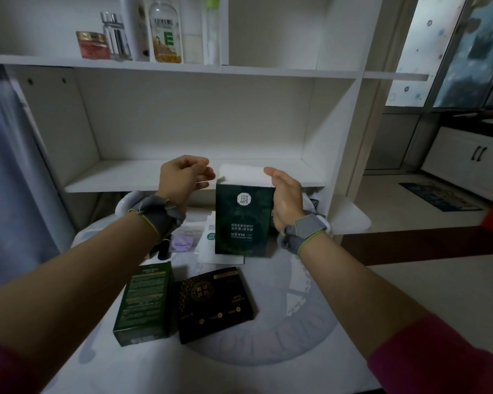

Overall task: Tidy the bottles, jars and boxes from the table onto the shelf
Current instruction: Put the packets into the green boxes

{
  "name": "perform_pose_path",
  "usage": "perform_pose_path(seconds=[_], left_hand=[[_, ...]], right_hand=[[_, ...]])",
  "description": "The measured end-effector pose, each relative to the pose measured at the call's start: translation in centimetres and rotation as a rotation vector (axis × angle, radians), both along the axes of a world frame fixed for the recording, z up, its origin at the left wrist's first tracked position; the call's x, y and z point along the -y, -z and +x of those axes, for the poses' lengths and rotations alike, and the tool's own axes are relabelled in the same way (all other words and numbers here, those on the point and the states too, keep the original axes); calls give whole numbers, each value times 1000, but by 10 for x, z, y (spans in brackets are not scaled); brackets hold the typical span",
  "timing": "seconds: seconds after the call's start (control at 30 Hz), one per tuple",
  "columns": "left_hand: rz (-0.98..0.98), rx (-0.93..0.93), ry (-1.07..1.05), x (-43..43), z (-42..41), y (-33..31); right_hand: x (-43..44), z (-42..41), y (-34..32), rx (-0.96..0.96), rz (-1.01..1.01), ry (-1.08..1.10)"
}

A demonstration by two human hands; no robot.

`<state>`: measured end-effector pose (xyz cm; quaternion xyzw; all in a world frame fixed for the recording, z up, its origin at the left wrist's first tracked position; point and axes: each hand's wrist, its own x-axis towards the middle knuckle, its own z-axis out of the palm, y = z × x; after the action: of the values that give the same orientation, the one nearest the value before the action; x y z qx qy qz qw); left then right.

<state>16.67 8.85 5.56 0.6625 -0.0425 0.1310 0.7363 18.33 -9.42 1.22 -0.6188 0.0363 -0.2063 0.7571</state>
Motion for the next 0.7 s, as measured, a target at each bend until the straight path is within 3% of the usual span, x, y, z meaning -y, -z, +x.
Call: perform_pose_path(seconds=[0.17,0.3,0.43,0.7], left_hand=[[153,-174,-44,-4,4,25],[519,-396,69,-7,13,57],[728,-488,94,-4,23,75],[834,-496,56,3,39,96]], right_hand=[[10,-3,-13,16,-28,169],[13,-8,-7,8,-199,229],[12,-4,3,-48,-263,272],[10,2,7,-54,-303,300]])
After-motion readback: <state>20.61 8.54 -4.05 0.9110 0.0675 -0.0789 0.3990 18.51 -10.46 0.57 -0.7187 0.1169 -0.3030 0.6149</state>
